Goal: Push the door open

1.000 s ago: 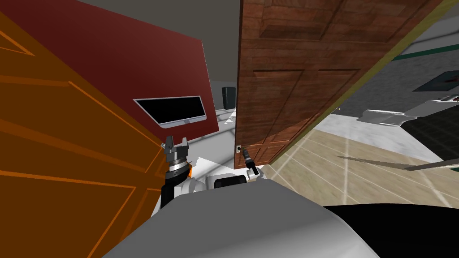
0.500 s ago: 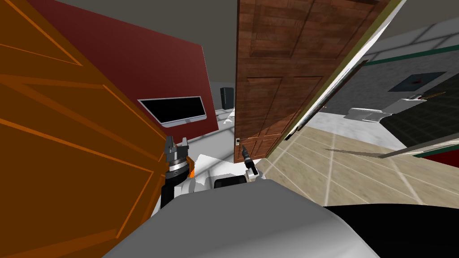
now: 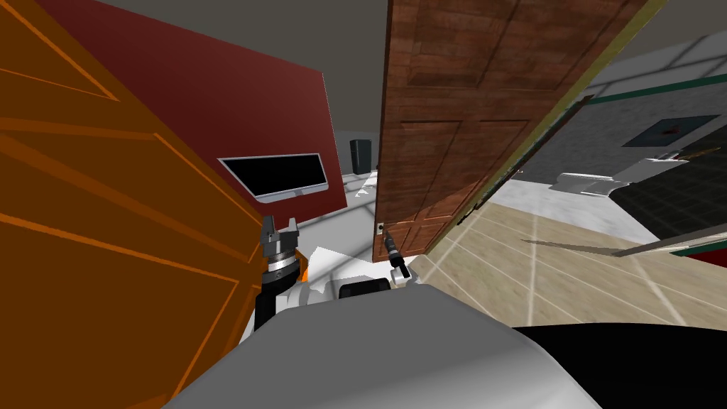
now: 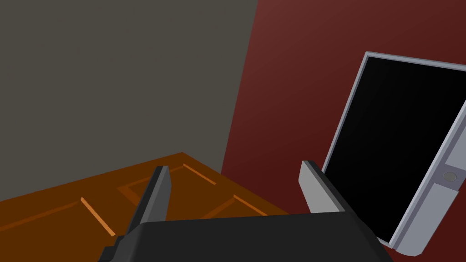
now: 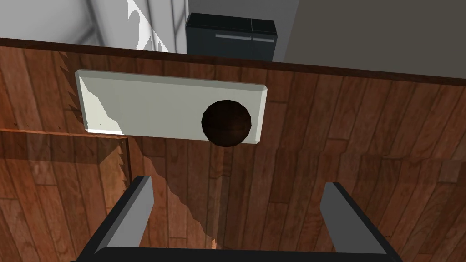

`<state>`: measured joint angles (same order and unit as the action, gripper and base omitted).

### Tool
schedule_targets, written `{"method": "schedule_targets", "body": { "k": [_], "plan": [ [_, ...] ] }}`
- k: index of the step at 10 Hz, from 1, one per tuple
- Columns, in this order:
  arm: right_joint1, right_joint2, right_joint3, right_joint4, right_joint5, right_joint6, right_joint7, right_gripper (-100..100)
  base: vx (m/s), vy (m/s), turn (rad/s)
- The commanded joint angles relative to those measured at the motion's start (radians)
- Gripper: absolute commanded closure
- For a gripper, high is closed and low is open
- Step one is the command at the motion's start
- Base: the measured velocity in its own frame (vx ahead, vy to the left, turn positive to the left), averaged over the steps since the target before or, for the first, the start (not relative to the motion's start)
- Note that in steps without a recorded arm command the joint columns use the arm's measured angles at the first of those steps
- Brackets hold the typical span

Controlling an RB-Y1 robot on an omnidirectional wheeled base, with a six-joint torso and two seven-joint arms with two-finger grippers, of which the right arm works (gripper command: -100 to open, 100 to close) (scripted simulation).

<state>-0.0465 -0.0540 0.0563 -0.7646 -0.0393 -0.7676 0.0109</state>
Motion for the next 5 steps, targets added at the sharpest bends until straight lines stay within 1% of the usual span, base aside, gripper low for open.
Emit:
{"method": "schedule_targets", "body": {
  "k": [1, 2, 4, 5],
  "plan": [
    [0.004, -0.001, -0.002, -0.003, -0.001, -0.005, 0.002, -100, 0.228, 0.01, 0.025],
    [0.005, 0.002, -0.005, -0.001, -0.002, -0.011, 0.004, -100, 0.273, -0.001, 0.038],
    [0.007, 0.016, -0.008, 0.002, -0.004, -0.02, 0.006, -100, 0.236, 0.019, 0.021],
    [0.008, 0.013, -0.007, 0.004, -0.003, -0.018, 0.006, -100, 0.091, 0.004, -0.007]
  ]
}}
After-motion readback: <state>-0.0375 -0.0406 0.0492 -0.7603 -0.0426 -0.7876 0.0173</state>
